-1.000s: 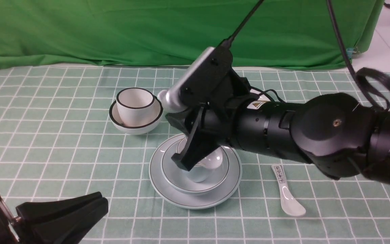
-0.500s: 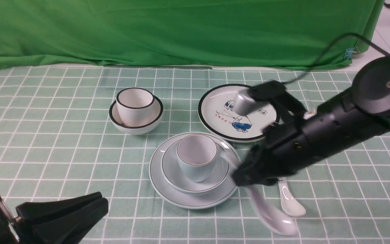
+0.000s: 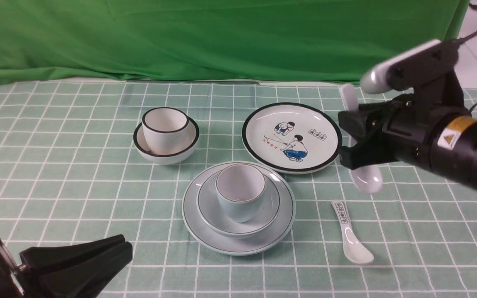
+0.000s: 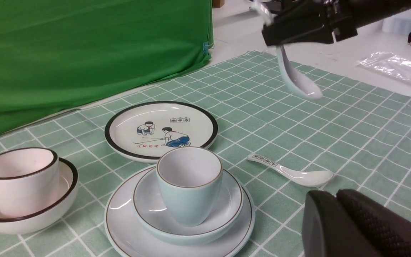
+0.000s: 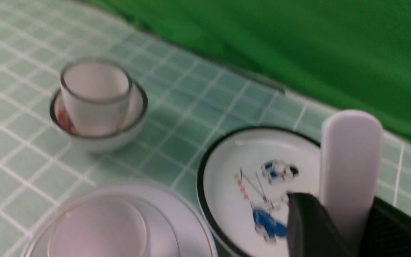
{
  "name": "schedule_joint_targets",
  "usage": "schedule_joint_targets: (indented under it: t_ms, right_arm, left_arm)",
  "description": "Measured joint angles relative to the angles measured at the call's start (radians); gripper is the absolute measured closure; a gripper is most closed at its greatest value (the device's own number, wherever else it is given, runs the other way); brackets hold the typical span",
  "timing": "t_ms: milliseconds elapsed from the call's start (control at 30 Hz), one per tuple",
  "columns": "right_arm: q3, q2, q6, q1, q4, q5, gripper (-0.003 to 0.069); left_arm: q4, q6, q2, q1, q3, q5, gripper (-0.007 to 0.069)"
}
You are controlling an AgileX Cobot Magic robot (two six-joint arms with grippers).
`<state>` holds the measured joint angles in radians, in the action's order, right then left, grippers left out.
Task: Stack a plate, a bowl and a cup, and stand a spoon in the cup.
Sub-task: Use the right arm to put the blue soup spoon into the blue teacup in the middle
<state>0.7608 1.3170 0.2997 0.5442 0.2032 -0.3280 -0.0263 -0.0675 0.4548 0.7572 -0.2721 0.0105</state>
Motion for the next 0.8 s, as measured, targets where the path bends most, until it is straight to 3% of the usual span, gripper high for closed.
schedule_joint_targets:
  t_ms: [133, 400, 600, 800]
  right_arm:
    - [-0.119, 0.023, -0.060, 0.108, -0.062, -0.361, 0.0493]
    - [-0.107, 0.203, -0.282, 0.141, -0.245, -0.679, 0.0493]
    - [-0.023, 0.388, -0.413, 0.141, -0.361, -0.780, 0.0493]
    - [0.066, 0.497, -0.436, 0.141, -0.402, -0.781, 0.0493]
  left_arm:
    - [-0.001, 0.000, 0.000, 0.000, 0.000, 0.000, 0.0607]
    - [-0.001, 0.000, 0.000, 0.000, 0.000, 0.000, 0.0607]
    - [-0.001, 0.000, 0.000, 0.000, 0.007, -0.004, 0.0607]
    - [-0.002, 0.000, 0.000, 0.000, 0.011, -0.011, 0.0607]
